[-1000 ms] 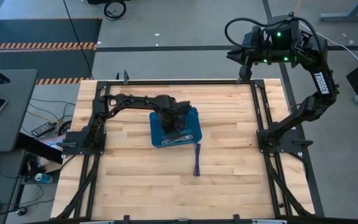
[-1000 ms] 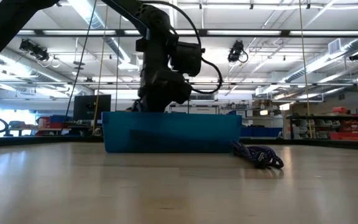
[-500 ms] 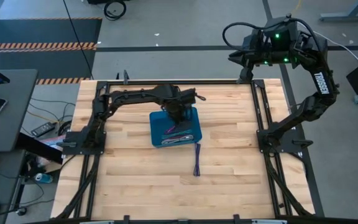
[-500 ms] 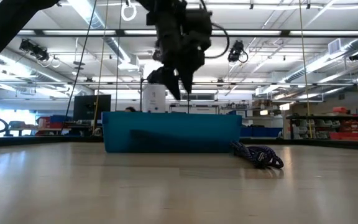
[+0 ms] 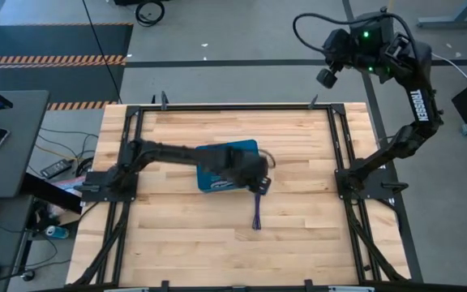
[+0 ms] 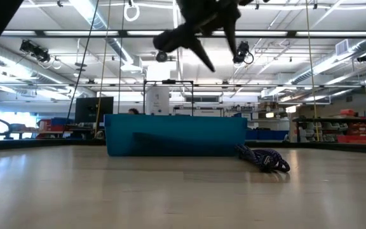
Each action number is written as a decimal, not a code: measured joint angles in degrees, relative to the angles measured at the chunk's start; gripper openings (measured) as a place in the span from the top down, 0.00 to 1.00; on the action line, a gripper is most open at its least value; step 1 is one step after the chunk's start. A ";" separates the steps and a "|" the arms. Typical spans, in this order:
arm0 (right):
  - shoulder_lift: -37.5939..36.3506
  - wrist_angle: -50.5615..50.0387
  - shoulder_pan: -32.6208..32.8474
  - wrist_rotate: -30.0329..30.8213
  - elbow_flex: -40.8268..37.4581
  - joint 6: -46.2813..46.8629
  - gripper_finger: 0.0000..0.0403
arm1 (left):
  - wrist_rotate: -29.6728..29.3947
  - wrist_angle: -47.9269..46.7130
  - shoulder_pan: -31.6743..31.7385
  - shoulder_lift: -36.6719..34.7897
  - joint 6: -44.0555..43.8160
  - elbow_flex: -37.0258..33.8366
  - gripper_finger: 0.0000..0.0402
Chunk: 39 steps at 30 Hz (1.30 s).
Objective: Pick and place USB-C Cables
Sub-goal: Put the black purple charger cable into the blue bin
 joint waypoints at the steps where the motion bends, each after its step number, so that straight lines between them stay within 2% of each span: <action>1: 0.00 0.00 -0.65 -0.42 0.00 -0.01 0.86 | -2.69 0.84 -1.35 0.00 -4.15 0.00 0.50; 4: 0.00 0.00 -2.27 -3.84 0.00 -0.02 0.86 | -10.45 4.00 -5.05 0.20 -14.35 0.00 0.51; 7: 0.00 -0.01 -3.60 -8.29 0.00 0.21 0.86 | -13.57 6.46 -7.92 1.41 -21.26 0.01 0.52; 13: 0.00 -2.80 -4.91 -15.28 0.02 4.31 0.86 | -13.19 10.28 -11.79 6.17 -30.28 0.04 0.53; 18: 0.00 -2.85 -5.27 -15.70 0.02 3.43 0.86 | -6.14 11.18 -12.65 10.59 -36.79 0.03 0.53; 25: 0.00 -2.93 -5.27 -17.83 0.02 3.39 0.86 | -4.60 19.06 -10.64 15.78 -37.73 0.02 0.53; 30: 0.00 -2.97 -5.27 -20.87 0.02 2.72 0.86 | -2.68 18.16 -9.24 16.46 -35.28 0.08 0.54; 34: 0.00 -3.00 -5.27 -20.90 0.02 2.52 0.86 | 0.27 17.82 -8.88 16.71 -34.24 0.00 0.57; 39: 0.00 -2.93 -5.29 -20.91 0.02 1.46 0.86 | 0.80 20.79 -8.53 16.48 -30.98 2.51 0.60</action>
